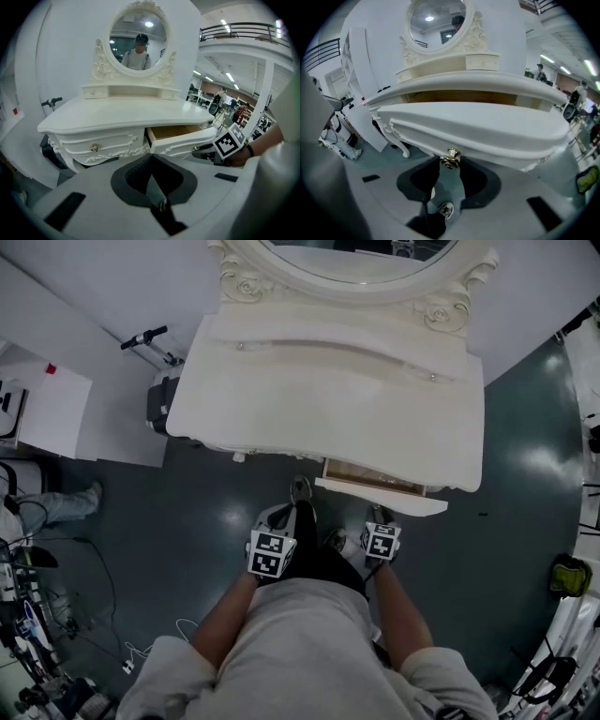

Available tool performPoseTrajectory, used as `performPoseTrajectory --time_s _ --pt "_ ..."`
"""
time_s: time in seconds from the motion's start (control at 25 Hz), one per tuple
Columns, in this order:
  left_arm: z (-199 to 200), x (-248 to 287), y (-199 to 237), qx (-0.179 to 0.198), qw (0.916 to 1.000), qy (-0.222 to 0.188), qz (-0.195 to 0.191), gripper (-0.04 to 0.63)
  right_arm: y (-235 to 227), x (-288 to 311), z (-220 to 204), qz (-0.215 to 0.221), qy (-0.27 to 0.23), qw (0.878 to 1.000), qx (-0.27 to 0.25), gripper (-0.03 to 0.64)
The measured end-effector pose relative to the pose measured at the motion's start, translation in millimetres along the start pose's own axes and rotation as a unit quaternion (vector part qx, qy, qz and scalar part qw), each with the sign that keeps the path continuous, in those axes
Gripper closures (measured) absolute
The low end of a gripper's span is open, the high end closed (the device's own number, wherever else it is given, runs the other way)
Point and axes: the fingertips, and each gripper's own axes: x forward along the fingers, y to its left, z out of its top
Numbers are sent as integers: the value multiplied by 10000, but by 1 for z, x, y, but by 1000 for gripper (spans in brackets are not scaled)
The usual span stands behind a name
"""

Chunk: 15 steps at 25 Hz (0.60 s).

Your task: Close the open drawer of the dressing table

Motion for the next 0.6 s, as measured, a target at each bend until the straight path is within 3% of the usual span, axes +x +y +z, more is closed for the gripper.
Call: performPoseTrajectory --time_s 0.6 --pt "20 20 0 245 9993 120 -240 588 -6 7 9 -137 29 9998 109 471"
